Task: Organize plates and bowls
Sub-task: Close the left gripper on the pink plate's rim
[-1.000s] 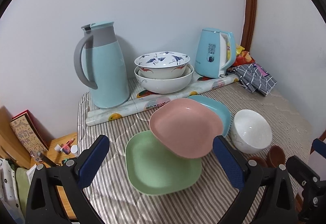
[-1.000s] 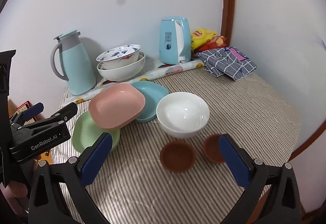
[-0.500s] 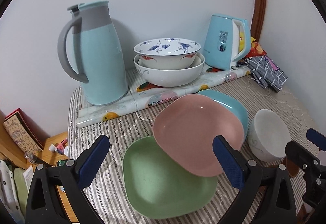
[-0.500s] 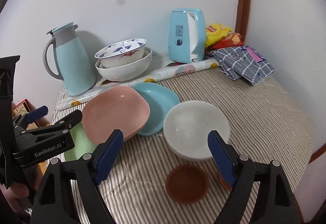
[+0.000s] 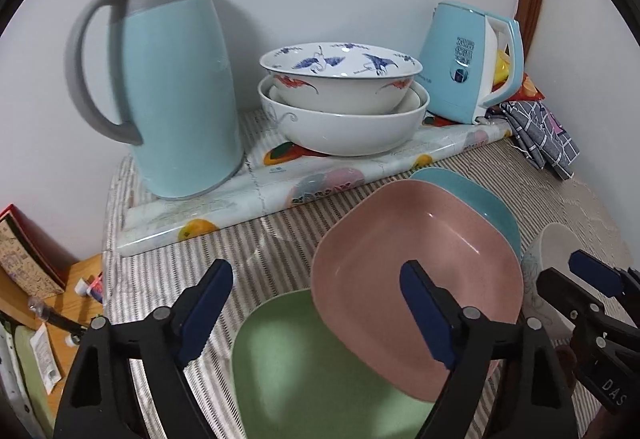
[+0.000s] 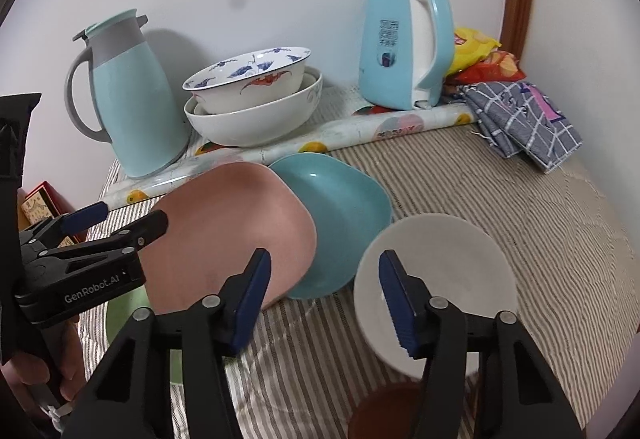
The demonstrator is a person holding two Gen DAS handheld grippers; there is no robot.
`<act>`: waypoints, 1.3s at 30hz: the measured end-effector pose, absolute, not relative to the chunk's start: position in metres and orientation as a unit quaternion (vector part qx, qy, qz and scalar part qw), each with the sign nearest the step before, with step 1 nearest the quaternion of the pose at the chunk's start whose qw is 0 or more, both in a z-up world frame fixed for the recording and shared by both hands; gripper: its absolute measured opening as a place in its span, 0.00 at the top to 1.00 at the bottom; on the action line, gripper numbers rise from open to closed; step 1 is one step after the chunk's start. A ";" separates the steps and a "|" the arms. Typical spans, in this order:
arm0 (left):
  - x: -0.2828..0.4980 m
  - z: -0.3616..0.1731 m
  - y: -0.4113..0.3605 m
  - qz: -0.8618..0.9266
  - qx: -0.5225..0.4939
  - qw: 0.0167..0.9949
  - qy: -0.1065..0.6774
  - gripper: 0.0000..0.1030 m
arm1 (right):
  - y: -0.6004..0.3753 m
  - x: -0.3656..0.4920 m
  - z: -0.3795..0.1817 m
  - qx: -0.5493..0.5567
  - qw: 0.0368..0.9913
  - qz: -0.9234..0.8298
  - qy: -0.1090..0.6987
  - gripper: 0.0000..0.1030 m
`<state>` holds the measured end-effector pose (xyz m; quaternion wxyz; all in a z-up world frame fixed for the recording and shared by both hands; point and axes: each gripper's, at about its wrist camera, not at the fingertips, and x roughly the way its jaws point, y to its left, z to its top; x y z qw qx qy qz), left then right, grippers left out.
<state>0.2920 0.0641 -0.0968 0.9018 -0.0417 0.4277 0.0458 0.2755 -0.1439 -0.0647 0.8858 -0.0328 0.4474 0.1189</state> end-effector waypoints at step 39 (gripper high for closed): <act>0.276 -0.106 0.085 0.031 -0.068 0.891 0.448 0.89 | -0.114 0.284 -0.087 -0.032 0.868 0.129 0.479 0.91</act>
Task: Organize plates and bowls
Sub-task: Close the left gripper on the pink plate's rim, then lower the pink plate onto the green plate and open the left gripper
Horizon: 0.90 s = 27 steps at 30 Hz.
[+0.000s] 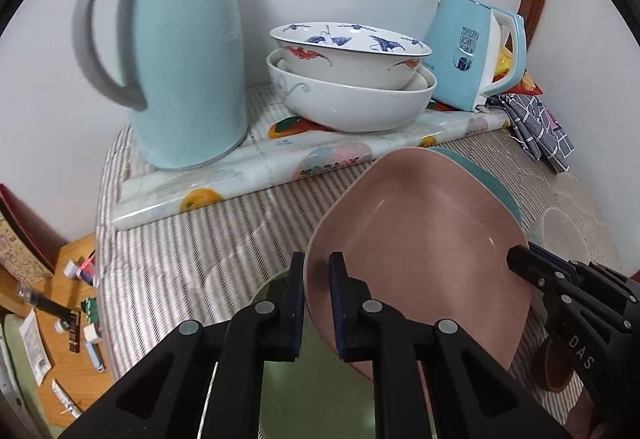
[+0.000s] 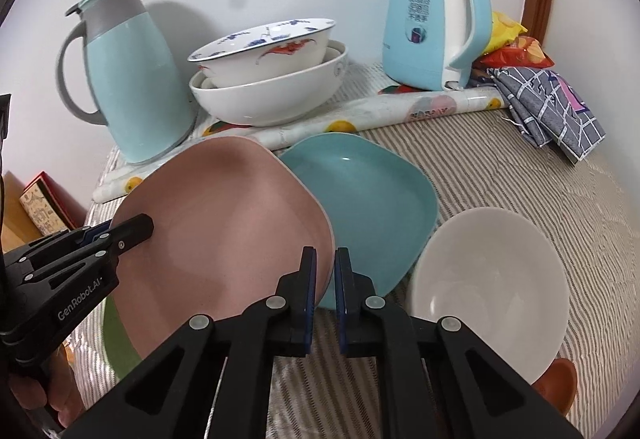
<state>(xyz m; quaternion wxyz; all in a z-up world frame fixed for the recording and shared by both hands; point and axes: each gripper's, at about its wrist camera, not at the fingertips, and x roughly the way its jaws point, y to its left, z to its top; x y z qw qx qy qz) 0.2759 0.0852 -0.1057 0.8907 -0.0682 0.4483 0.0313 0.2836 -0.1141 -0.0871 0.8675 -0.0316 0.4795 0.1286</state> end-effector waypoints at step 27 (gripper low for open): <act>0.210 -0.121 0.108 0.055 -0.095 0.876 0.469 0.87 | -0.081 0.256 -0.105 -0.055 0.857 0.153 0.489 0.91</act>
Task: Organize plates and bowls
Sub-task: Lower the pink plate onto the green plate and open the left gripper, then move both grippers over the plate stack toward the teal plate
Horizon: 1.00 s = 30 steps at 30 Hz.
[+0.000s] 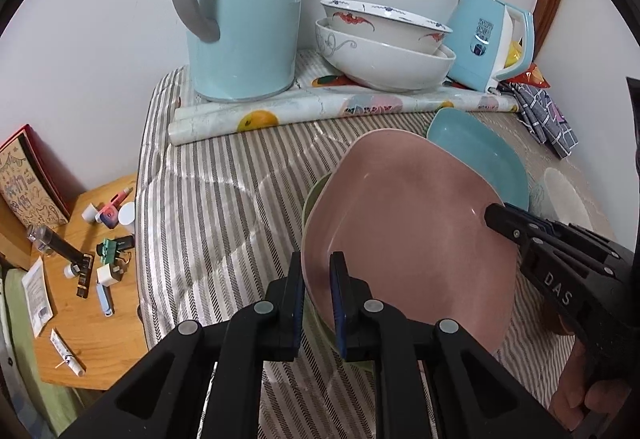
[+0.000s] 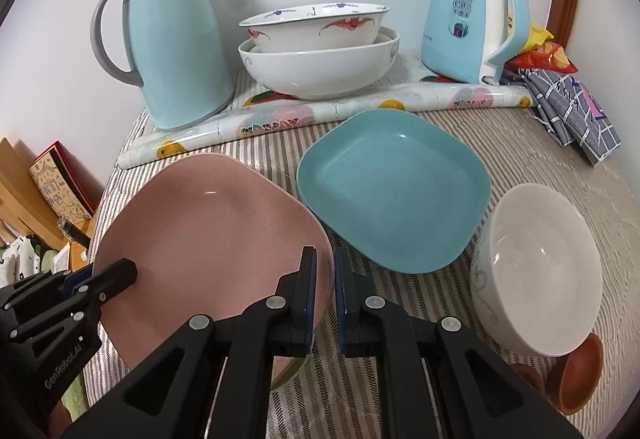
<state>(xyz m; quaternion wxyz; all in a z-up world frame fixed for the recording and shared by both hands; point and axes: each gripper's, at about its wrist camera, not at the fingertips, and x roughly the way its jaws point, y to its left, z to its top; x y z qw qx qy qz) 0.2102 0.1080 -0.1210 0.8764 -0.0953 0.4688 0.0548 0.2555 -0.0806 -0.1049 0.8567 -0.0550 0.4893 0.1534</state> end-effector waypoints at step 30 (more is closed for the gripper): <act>0.180 -0.102 0.096 0.049 -0.095 0.884 0.456 0.44 | -0.101 0.224 -0.079 -0.038 0.872 0.142 0.467 0.70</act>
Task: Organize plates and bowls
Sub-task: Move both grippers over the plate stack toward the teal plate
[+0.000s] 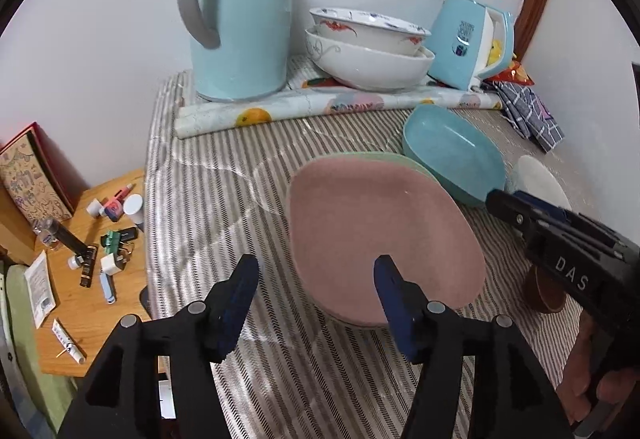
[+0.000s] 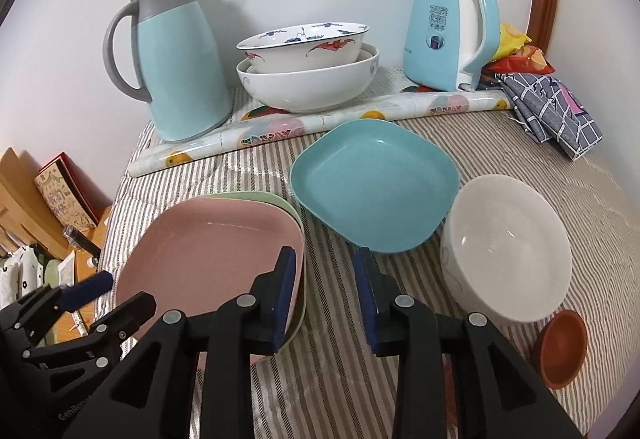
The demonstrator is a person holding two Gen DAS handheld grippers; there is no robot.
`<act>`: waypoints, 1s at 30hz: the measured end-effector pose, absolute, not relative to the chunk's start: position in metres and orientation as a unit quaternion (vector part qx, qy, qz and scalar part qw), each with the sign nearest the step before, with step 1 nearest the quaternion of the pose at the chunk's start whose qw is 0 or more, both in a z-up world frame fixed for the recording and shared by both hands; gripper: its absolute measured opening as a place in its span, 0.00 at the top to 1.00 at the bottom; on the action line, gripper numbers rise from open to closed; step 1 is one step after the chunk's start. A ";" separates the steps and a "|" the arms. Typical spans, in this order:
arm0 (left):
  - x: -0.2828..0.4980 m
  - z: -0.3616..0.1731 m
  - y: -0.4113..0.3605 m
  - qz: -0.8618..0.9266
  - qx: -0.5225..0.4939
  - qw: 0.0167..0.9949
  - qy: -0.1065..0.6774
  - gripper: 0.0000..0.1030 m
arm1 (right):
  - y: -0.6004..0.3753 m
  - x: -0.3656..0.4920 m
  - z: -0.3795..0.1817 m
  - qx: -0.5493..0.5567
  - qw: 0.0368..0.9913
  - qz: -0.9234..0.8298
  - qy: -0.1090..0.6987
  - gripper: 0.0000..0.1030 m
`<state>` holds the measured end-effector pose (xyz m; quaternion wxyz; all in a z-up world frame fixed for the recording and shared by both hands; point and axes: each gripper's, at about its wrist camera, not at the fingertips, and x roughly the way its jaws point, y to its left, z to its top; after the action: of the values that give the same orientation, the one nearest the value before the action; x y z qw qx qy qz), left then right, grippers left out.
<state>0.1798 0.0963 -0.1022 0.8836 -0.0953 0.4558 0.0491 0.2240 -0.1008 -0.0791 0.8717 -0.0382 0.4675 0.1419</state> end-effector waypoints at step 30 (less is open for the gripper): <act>0.191 -0.057 0.060 0.019 -0.085 0.905 0.416 0.44 | -0.179 0.194 -0.032 -0.007 0.889 0.082 0.450 0.43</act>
<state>0.1913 0.0596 -0.0574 0.9052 -0.0845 0.4161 0.0195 0.1938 -0.1791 -0.0317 0.8894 -0.0072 0.4496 0.0820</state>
